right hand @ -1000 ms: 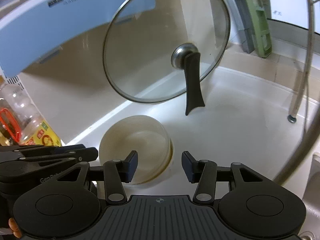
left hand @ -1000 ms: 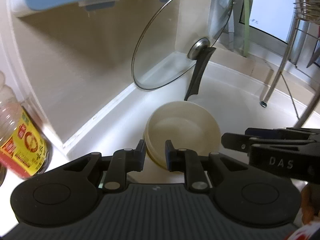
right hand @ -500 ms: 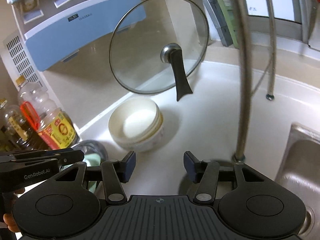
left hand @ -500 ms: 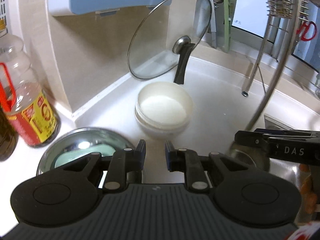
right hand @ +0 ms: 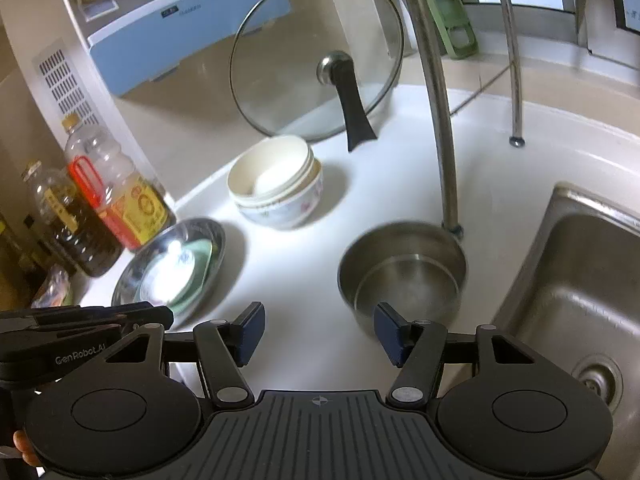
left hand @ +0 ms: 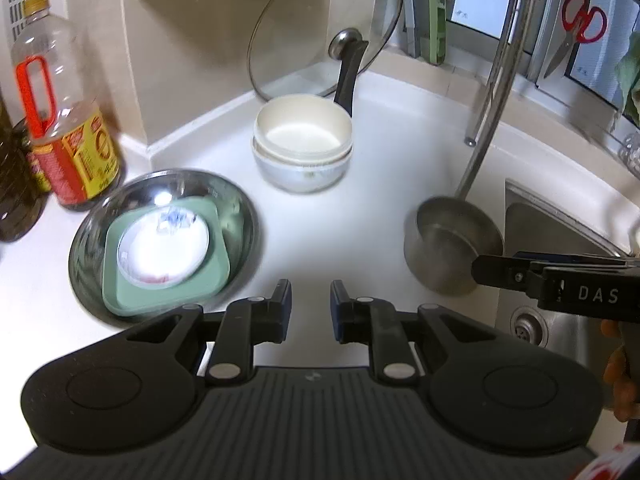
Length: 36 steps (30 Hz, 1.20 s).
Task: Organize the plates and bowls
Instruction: 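Raise both open grippers and move them toward the small steel pot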
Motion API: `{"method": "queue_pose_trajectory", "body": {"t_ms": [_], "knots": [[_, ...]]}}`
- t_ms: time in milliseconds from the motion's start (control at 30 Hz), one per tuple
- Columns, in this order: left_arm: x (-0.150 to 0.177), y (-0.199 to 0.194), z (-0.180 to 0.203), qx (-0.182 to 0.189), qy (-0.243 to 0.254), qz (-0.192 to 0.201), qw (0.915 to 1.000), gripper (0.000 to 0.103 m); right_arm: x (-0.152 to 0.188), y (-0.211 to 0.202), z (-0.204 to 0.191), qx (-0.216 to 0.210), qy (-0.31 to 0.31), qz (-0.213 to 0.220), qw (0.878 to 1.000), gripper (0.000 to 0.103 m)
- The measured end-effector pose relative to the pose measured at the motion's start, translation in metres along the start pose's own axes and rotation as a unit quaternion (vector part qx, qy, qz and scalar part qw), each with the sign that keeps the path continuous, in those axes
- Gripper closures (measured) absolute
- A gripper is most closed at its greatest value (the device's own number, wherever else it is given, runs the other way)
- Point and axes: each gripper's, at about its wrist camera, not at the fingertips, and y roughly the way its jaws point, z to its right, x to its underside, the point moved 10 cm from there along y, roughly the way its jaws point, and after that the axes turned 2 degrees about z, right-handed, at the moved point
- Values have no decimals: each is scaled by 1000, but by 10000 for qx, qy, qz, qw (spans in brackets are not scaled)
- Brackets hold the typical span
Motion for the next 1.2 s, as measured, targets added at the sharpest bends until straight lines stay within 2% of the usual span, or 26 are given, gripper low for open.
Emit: {"method": "queue_pose_trajectory", "body": {"t_ms": [267, 533, 733, 1200], "knots": [[32, -17, 15, -139, -94, -82, 9998, 85, 30, -20, 6, -4, -171, -185, 9997, 41], [49, -21, 26, -262, -94, -161, 9995, 85, 49, -27, 17, 101, -228, -348, 9991, 41], [52, -15, 34, -268, -70, -235, 9993, 85, 55, -25, 28, 290, -269, -449, 9982, 41], [51, 6, 43, -194, 69, -411, 9989, 85, 52, -17, 41, 412, -199, -511, 9976, 41]]}}
